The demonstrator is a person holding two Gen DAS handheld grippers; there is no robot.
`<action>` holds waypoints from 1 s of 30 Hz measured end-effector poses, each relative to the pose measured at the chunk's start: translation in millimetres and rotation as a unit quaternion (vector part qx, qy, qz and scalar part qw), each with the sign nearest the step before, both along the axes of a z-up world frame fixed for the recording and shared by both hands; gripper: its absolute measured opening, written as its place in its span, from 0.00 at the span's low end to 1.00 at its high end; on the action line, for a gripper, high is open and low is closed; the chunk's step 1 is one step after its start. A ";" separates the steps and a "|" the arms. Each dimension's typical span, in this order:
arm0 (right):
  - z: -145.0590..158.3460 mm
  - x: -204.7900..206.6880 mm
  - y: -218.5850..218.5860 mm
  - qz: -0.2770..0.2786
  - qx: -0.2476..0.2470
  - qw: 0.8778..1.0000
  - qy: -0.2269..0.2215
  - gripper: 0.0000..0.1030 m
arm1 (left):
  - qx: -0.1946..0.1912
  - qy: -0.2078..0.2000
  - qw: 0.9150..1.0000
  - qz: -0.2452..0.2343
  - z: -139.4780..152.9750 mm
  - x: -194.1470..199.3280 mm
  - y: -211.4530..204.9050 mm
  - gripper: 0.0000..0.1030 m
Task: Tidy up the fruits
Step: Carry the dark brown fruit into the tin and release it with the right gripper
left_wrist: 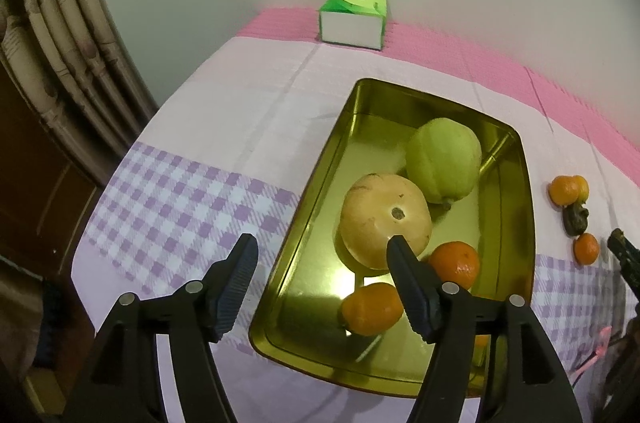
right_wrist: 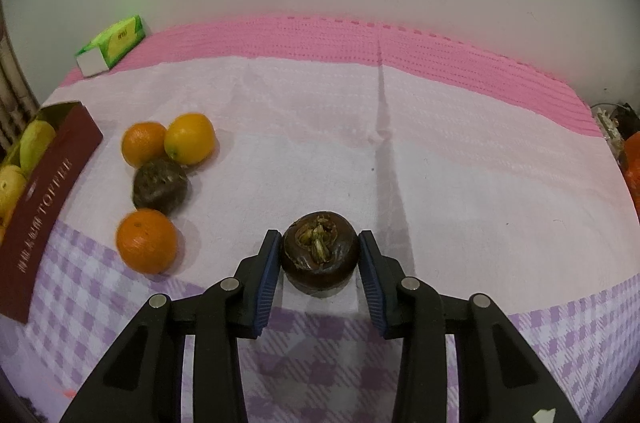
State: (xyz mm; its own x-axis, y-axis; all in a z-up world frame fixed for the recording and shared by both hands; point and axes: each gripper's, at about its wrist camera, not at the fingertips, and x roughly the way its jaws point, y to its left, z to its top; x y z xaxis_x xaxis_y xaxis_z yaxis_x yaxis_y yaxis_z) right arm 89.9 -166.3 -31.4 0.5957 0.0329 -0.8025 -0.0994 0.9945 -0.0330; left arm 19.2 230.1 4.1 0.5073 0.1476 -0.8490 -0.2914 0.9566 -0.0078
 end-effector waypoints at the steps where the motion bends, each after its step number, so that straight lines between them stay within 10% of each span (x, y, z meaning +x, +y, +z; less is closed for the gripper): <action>1: 4.1 -0.6 2.0 0.001 0.003 1.000 -0.003 0.35 | -0.001 -0.002 1.000 0.001 0.6 -0.2 1.2 0.66; 13: 49.7 -7.7 103.7 0.133 0.050 0.990 -0.020 0.35 | -0.006 -0.012 0.999 0.033 3.5 -4.4 17.4 0.66; 30: 35.4 -0.8 233.6 0.263 0.022 0.965 0.012 0.35 | 0.005 -0.002 0.999 0.048 4.0 -7.6 21.4 0.66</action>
State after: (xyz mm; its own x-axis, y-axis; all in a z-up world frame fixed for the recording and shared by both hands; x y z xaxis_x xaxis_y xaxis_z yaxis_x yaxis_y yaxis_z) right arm 89.2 67.3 4.0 0.4684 0.3594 -0.8071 -0.5905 0.8069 0.0166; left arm 11.6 251.5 8.1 0.4943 0.2036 -0.8451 -0.3820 0.9242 -0.0008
